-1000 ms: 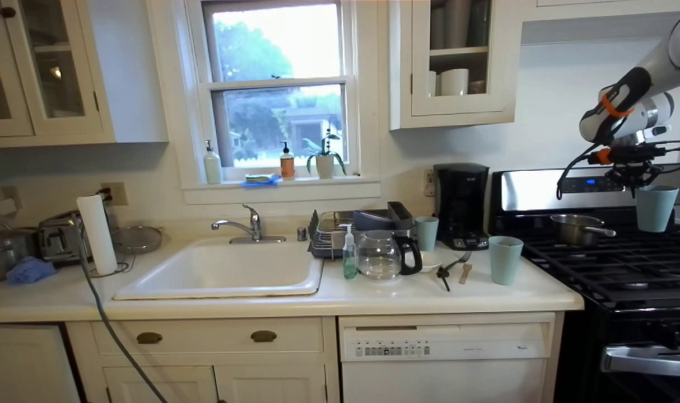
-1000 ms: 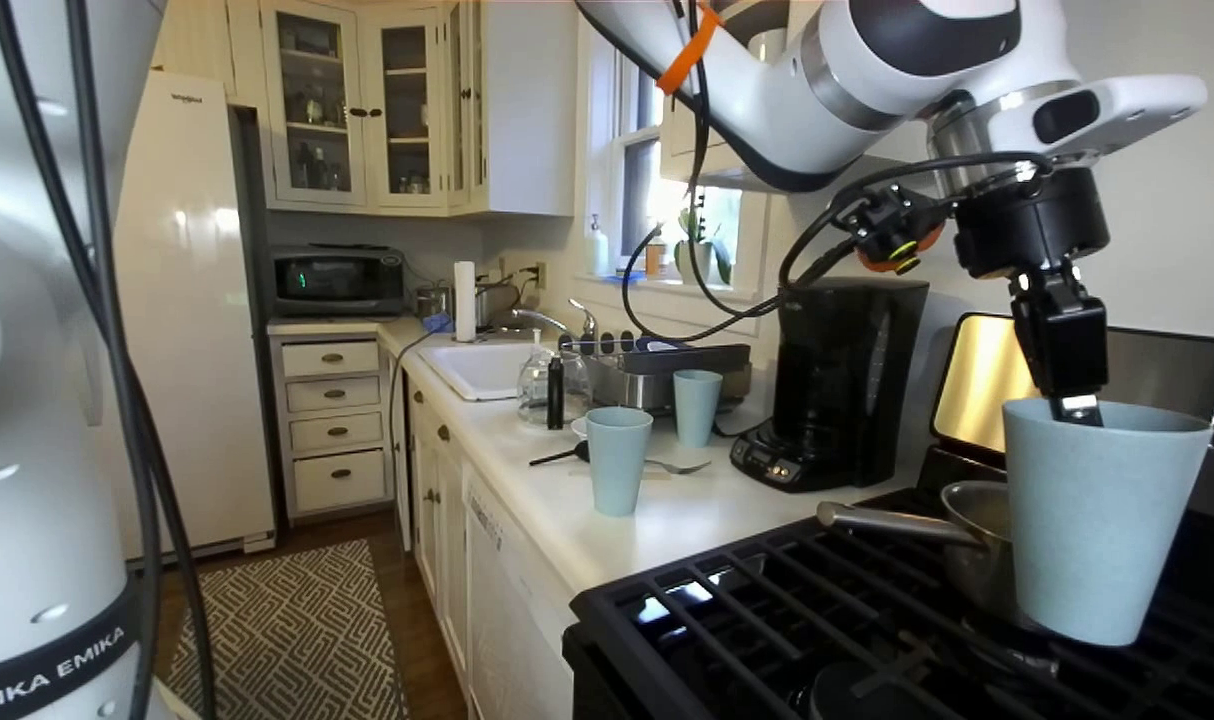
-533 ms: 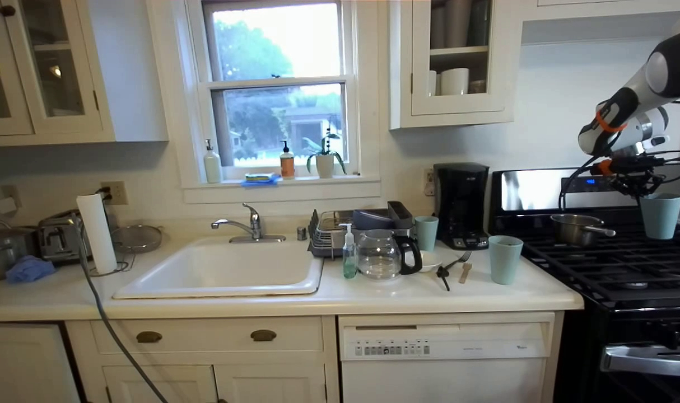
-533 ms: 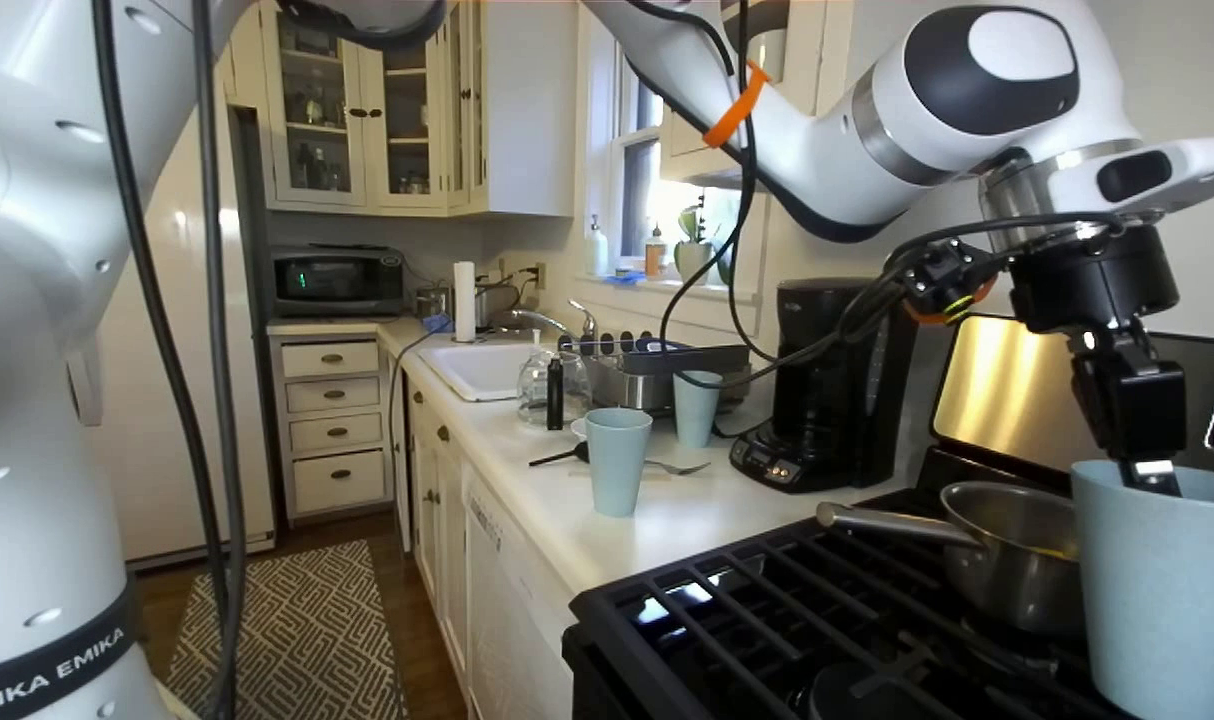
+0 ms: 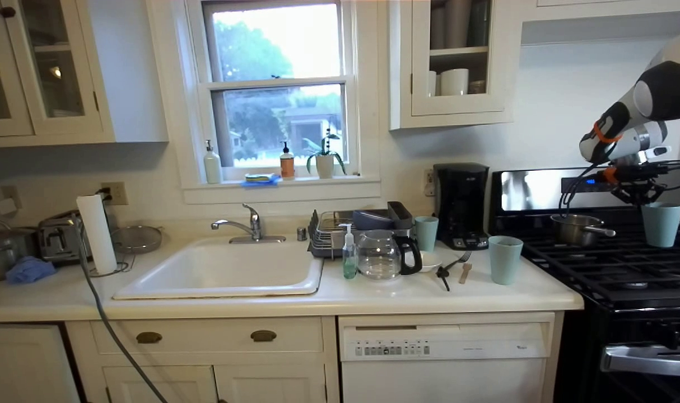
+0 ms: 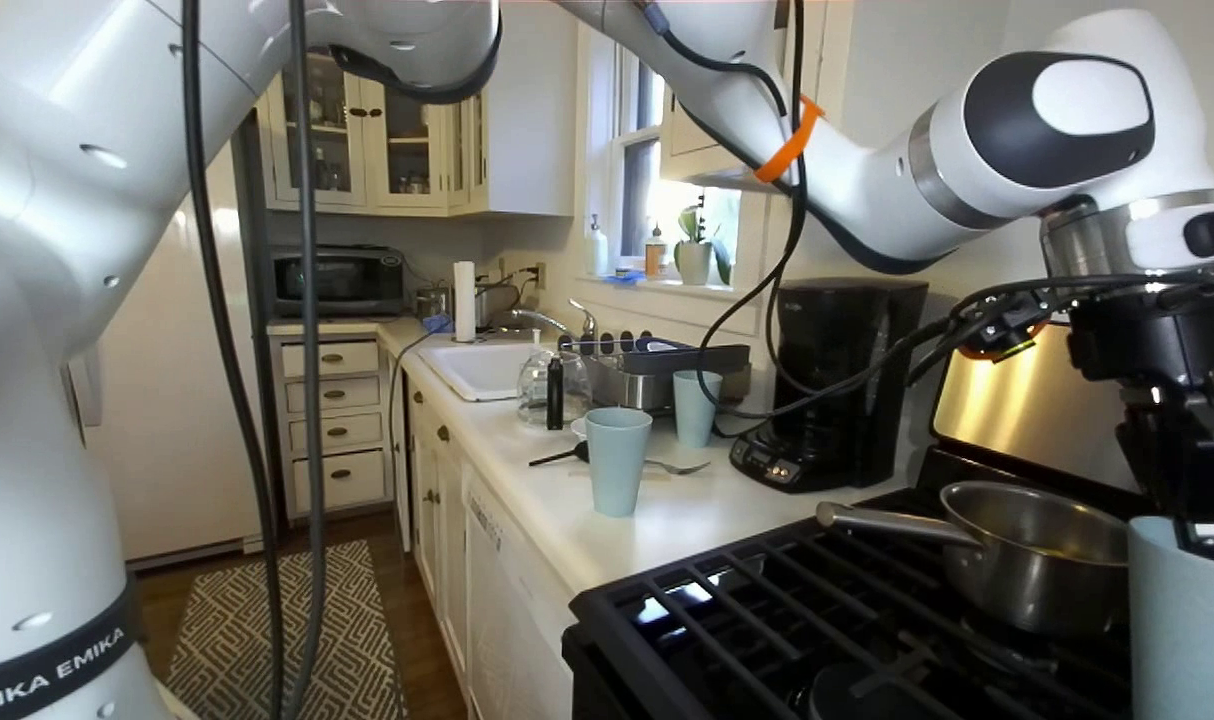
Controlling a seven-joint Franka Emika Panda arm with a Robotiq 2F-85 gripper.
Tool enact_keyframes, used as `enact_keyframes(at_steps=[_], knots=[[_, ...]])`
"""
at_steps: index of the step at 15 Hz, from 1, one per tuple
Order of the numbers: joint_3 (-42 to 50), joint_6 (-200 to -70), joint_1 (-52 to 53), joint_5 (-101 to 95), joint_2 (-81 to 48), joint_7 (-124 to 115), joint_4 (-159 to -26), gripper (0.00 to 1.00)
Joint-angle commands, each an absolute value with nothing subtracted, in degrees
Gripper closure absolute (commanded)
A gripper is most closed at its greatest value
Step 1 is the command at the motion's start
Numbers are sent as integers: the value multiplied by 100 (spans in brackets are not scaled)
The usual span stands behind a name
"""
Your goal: Put the cup on the stove
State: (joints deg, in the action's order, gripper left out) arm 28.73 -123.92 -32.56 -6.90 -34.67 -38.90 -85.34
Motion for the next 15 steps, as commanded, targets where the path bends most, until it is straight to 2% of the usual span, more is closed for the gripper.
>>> enact_keyframes(at_steps=[1,15], knots=[[2710,-12087,-3521,-332,-3831,-3495,-7895,99],[2518,-12097,-3810,-31,-4281,-3027,-7430,99]])
